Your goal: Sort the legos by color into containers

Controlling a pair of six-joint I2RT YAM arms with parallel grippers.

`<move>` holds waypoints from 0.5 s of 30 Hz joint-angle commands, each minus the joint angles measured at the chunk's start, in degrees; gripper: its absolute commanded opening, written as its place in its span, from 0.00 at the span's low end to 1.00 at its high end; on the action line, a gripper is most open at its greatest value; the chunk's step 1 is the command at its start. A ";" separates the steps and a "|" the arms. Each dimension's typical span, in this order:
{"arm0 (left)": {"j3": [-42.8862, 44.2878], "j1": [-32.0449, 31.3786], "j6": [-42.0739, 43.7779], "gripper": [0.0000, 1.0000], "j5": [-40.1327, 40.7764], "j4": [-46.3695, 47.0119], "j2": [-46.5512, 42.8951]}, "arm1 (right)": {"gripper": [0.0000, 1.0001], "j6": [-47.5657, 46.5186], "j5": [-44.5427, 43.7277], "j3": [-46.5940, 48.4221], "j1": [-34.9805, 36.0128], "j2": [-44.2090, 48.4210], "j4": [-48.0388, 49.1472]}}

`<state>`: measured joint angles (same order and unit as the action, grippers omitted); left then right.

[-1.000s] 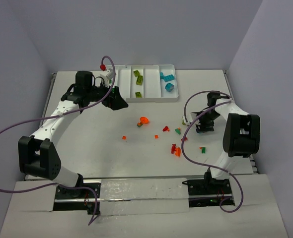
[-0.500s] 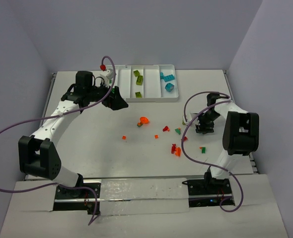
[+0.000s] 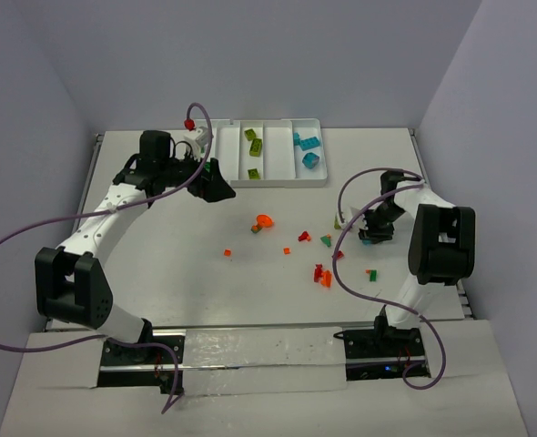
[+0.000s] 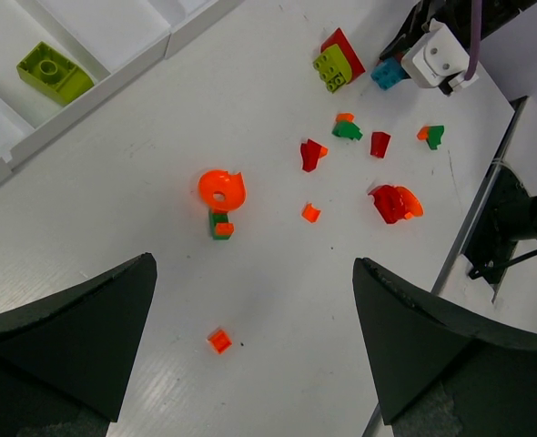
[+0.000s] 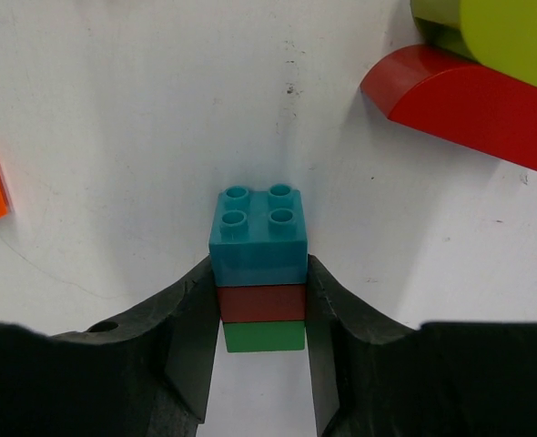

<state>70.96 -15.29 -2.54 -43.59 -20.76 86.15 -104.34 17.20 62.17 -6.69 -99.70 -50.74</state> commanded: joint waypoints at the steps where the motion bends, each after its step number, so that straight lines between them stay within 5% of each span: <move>1: -0.85 -0.18 -3.85 0.97 -1.80 4.20 -1.05 | 0.29 1.50 2.24 1.19 0.00 2.13 -1.82; 7: -5.13 -0.18 -15.22 0.89 -3.84 12.13 -3.11 | 0.00 16.75 11.05 8.30 7.59 9.01 -3.22; 15: -3.22 -3.89 -27.48 0.91 -1.63 16.84 -1.12 | 0.00 51.46 10.30 15.82 27.28 15.28 5.78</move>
<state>65.35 -16.08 -22.08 -45.30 -9.54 85.78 -71.69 26.70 74.62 13.93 -87.31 -48.86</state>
